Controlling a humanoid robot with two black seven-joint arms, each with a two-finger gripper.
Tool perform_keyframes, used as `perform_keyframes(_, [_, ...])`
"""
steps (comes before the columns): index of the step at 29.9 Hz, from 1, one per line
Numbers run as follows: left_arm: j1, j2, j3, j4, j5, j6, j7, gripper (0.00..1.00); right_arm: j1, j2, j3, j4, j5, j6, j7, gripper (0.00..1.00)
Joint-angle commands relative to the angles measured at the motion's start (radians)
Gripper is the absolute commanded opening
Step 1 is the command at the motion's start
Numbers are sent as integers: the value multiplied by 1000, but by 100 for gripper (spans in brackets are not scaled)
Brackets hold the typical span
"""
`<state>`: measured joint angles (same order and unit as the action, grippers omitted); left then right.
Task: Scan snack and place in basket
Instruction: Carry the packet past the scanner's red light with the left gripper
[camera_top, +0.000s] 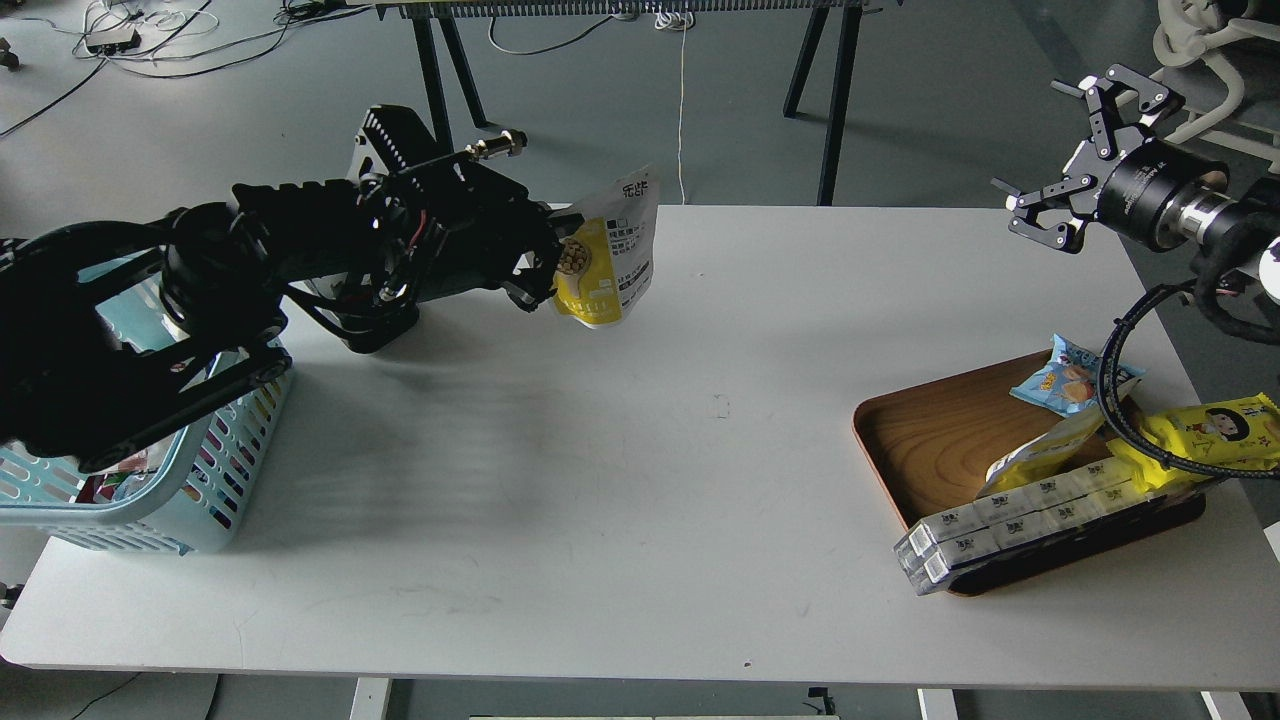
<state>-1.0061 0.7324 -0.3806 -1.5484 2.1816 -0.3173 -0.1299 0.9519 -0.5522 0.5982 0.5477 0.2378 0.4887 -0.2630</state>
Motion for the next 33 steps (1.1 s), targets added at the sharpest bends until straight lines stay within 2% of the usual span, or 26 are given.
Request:
perform_keyframes(1, [4, 125, -17, -137, 0, 1, -7, 1, -2, -2, 0, 0, 0, 0, -1, 100])
perform_keyframes(4, [7, 205, -15, -208, 0, 7, -7, 1, -4, 0, 0, 0, 0, 0, 1, 100])
perform_keyframes(12, [53, 278, -9, -211, 0, 21, -13, 1, -4, -2, -1, 0, 0, 0, -1, 100])
perform_keyframes(23, [139, 283, -11, -127, 0, 26, -2, 1, -10, 0, -1, -2, 0, 0, 1, 100])
perform_keyframes(33, [147, 283, -11, -124, 0, 20, 1, 1, -12, -2, -1, -2, 0, 0, 1, 100])
